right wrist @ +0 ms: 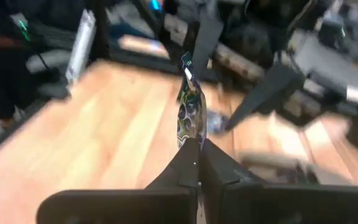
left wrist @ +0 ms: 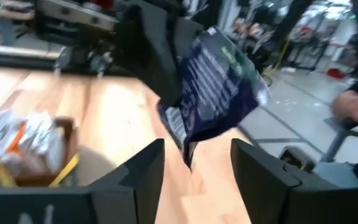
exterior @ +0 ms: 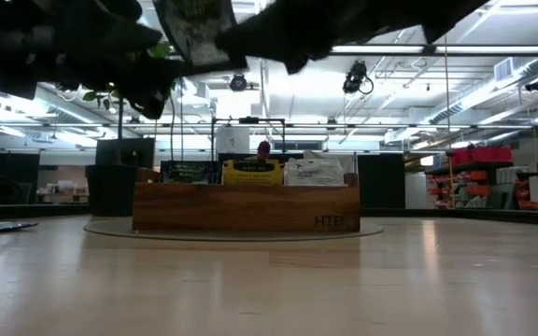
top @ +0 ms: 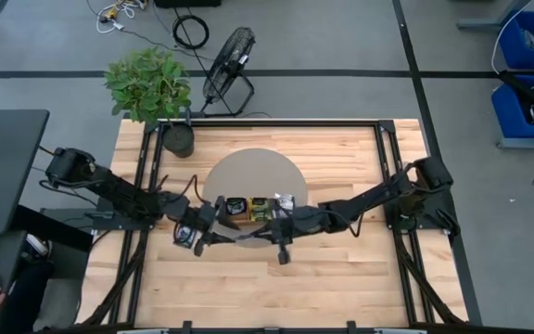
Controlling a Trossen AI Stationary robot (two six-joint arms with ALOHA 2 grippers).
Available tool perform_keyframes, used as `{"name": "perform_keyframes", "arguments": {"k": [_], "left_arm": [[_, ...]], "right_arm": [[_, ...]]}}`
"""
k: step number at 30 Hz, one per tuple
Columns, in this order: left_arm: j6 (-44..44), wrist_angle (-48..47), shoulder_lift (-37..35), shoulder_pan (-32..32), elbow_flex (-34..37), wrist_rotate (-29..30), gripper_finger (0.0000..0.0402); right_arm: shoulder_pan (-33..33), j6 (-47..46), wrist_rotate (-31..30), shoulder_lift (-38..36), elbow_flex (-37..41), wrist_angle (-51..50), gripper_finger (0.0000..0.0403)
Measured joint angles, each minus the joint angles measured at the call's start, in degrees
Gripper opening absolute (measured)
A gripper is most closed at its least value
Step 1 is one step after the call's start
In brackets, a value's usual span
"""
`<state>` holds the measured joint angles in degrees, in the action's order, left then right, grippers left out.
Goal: Pick & Place Tea
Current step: Put the purple tea bag into the left section of the wooden organizer
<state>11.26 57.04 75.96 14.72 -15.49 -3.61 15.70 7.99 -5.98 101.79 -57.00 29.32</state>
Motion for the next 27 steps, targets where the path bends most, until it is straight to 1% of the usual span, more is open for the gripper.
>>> {"name": "perform_keyframes", "arguments": {"k": [5,8,12,17,19,23,27], "left_arm": [[0.3,-2.2,0.0,-1.0,0.0,0.3,0.0203],[0.4,-3.6,0.0,-1.9,0.0,0.7,0.0203],[0.3,-5.9,0.0,-2.8,0.0,1.3,0.0202],[-0.4,-6.3,0.0,-3.6,-0.5,2.0,0.0201],[-0.6,-6.3,0.0,-3.7,-1.3,2.3,0.0200],[-2.6,-7.0,0.0,-3.7,-3.0,4.9,0.0199],[-3.5,-13.2,0.0,-3.7,-5.1,5.7,0.0199]], "right_arm": [[2.0,-4.7,-7.5,-0.7,0.2,-6.9,0.0000],[2.6,-8.5,-8.5,-0.8,0.2,-9.5,0.0000],[2.5,-13.5,-11.3,-0.8,0.2,-13.1,0.0000],[1.4,-14.4,-12.8,-0.8,0.1,-11.9,0.0000],[0.6,-15.6,-12.4,-0.8,0.1,-12.5,0.0000],[-0.5,-16.2,-12.0,-0.8,0.1,-13.4,0.0000],[-0.6,-16.0,-10.5,-0.8,0.1,-11.8,0.0000]]}}
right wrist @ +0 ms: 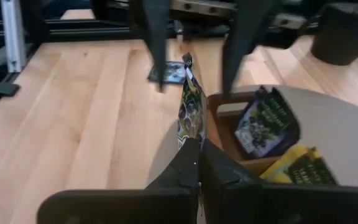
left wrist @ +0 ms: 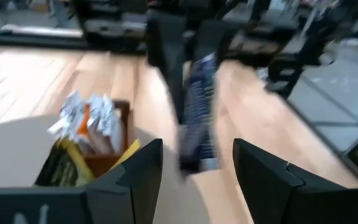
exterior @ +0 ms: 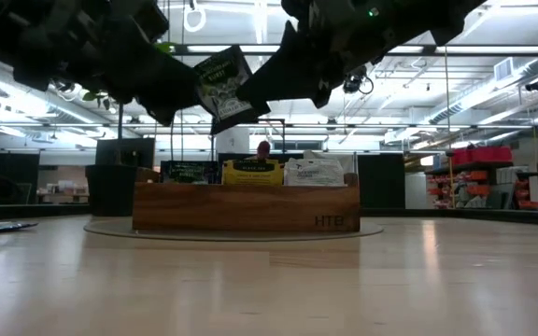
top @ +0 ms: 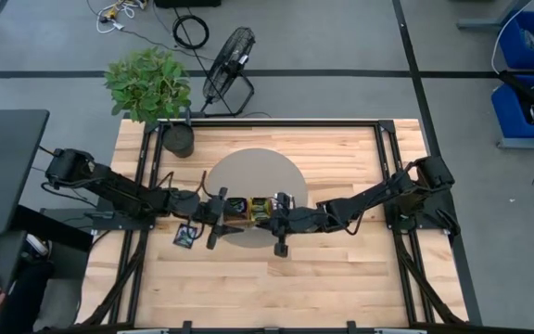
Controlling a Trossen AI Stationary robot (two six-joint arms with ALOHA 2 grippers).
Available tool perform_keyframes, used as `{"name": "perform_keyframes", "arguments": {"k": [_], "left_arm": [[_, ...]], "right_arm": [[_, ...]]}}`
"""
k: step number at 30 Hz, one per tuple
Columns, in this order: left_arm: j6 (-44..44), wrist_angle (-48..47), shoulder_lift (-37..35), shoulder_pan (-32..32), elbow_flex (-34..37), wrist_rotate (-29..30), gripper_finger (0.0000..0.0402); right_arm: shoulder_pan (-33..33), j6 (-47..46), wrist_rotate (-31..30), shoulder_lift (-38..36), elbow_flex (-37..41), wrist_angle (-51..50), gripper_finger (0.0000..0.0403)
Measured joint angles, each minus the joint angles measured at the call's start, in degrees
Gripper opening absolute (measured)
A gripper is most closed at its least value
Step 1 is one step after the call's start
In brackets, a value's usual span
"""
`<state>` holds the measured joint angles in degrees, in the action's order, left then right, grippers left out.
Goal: Pick & Place Tea
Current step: Put the purple tea bag into the left section of the wooden organizer
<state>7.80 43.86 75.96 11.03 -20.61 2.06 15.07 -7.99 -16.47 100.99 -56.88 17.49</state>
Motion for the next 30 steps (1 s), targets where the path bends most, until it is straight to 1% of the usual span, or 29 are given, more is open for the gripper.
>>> {"name": "perform_keyframes", "arguments": {"k": [3,5,9,12,14,16,19,21,23,26,30], "left_arm": [[-0.1,-5.4,0.0,0.0,-1.7,2.9,0.0197],[0.1,-6.9,0.0,0.0,-2.2,4.4,0.0190],[-0.1,-6.6,0.0,0.0,-2.7,3.7,0.0160],[0.4,-6.4,0.0,0.0,-3.1,2.3,0.0130],[0.3,-6.7,0.0,0.0,-3.1,2.1,0.0107],[0.2,-6.9,0.0,0.1,-3.1,1.9,0.0077],[0.4,-6.8,0.0,0.1,-3.1,1.1,0.0022],[0.6,-6.8,0.0,0.1,-3.1,1.1,0.0009],[0.8,-6.9,-0.1,0.1,-3.1,1.1,0.0006],[0.5,-7.6,-1.6,0.1,-3.1,1.1,0.0004],[0.2,-14.0,-7.8,0.0,-3.1,2.6,0.0003]], "right_arm": [[0.2,-1.0,1.6,0.0,0.0,-0.2,0.0000],[0.4,-1.7,1.8,0.0,0.0,-0.5,0.0000],[0.5,-2.8,1.9,0.0,0.0,-2.2,0.0000],[0.5,-3.1,1.7,0.0,0.0,-3.2,0.0000],[0.6,-3.0,0.1,0.0,0.0,-3.1,0.0000],[0.8,-1.9,-1.4,0.0,0.0,-2.7,0.0000],[0.8,-0.9,-1.8,0.0,0.0,-1.9,0.0000],[0.9,-0.4,-1.2,0.0,0.0,-1.9,0.0003],[0.9,0.1,-0.1,0.0,0.0,-1.5,0.0016],[1.1,0.7,3.0,-0.1,-0.1,0.4,0.0049],[1.9,1.2,2.6,-1.3,0.0,-0.1,0.0092]]}}
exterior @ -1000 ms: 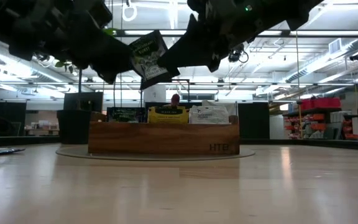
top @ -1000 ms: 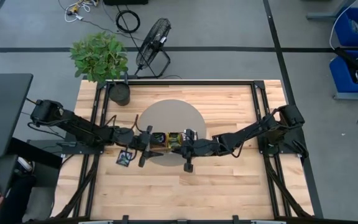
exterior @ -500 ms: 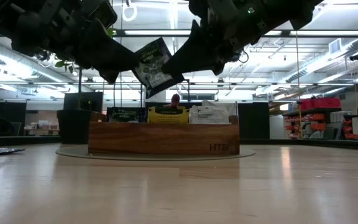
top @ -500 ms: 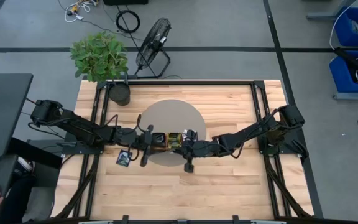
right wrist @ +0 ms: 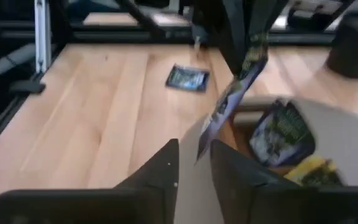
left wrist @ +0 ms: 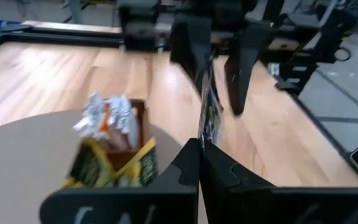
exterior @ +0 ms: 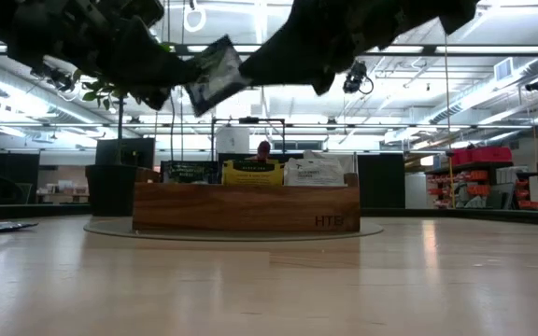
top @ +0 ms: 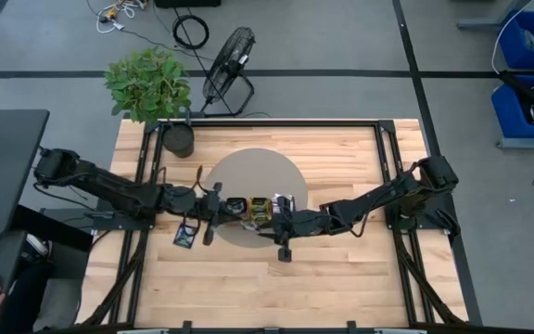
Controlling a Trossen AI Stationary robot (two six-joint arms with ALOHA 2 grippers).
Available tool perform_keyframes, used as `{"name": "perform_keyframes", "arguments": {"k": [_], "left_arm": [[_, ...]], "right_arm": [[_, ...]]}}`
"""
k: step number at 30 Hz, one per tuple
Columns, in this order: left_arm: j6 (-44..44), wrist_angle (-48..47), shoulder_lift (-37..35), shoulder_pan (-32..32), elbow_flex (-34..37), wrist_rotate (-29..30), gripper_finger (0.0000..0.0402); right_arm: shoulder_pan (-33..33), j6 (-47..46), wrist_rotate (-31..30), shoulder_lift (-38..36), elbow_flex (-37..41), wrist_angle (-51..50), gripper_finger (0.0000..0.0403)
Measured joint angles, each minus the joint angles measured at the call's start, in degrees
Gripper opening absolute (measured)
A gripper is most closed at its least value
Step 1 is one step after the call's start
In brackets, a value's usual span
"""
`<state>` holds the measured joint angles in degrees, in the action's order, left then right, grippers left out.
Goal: Pick & Place Tea
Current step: Put the purple tea bag into the left section of the wooden organizer
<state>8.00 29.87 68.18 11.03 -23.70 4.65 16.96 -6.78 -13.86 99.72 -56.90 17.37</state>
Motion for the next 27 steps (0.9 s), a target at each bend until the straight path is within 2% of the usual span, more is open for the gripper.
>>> {"name": "perform_keyframes", "arguments": {"k": [7,13,27], "left_arm": [[0.3,-16.2,-10.8,0.0,0.0,5.8,0.0002],[0.9,-25.1,-12.3,0.0,0.0,11.4,0.0001],[-1.8,-28.3,-10.8,-7.1,0.0,5.4,0.0001]], "right_arm": [[1.0,3.0,-4.1,-2.7,0.1,-0.8,0.0139],[2.2,4.0,-8.5,-4.4,0.1,-3.8,0.0152],[2.9,2.8,-11.0,-4.6,0.1,-4.6,0.0153]]}}
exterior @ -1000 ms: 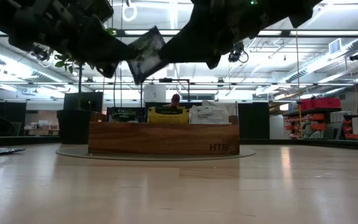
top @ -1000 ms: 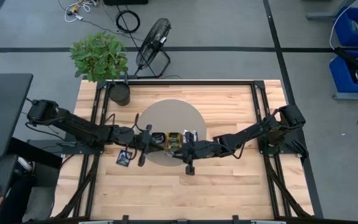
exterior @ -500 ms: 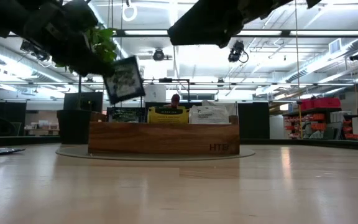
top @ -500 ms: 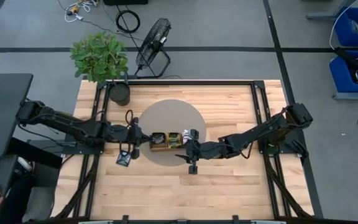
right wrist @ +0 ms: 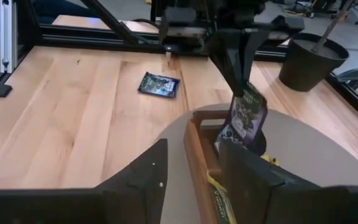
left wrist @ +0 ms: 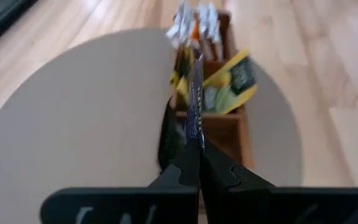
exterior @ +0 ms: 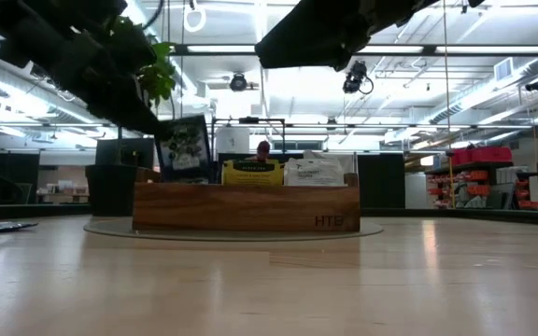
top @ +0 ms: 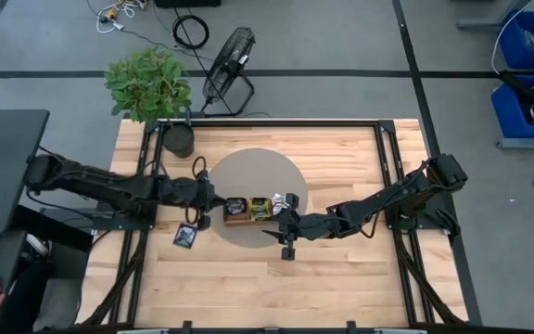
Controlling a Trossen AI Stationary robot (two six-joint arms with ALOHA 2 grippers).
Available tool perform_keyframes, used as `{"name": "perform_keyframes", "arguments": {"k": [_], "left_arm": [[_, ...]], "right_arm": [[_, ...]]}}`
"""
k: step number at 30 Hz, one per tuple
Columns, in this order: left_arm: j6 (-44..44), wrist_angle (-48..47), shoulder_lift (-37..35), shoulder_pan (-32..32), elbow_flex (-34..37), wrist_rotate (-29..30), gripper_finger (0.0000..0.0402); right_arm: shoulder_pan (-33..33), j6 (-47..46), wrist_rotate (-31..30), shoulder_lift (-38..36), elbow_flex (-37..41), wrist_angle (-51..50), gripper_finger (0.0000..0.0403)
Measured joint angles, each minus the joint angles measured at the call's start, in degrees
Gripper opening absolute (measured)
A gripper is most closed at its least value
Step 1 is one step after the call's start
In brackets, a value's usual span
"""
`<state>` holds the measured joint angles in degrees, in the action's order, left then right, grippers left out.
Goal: Pick & Place Tea
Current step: Put the purple tea bag into the left section of the wooden organizer
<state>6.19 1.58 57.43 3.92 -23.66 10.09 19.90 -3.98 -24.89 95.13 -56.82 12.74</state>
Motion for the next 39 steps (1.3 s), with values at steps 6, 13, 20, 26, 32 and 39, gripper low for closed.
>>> {"name": "perform_keyframes", "arguments": {"k": [6,13,20,26,32,39], "left_arm": [[-1.8,0.3,3.1,-3.0,0.0,-5.1,0.0001],[-2.5,1.2,4.5,-3.9,0.0,-7.6,0.0003],[-2.6,1.3,4.5,-3.9,0.0,-12.4,0.0003],[-1.9,1.5,4.5,-3.9,0.0,-7.8,0.0018],[-1.5,1.8,4.5,-5.1,0.0,-8.1,0.0052],[-1.0,2.1,4.5,-5.5,0.0,-9.2,0.0102]], "right_arm": [[0.0,0.0,-0.2,0.0,0.0,-0.4,0.0153],[0.0,0.0,-0.2,0.0,0.0,-0.5,0.0153],[0.0,-0.5,-0.2,0.0,0.0,-0.7,0.0153],[0.0,-0.8,-0.6,0.0,0.0,-1.0,0.0153],[0.0,-1.4,-1.7,0.0,0.0,-2.2,0.0153],[0.0,-1.4,-1.7,0.0,0.0,-2.3,0.0153]]}}
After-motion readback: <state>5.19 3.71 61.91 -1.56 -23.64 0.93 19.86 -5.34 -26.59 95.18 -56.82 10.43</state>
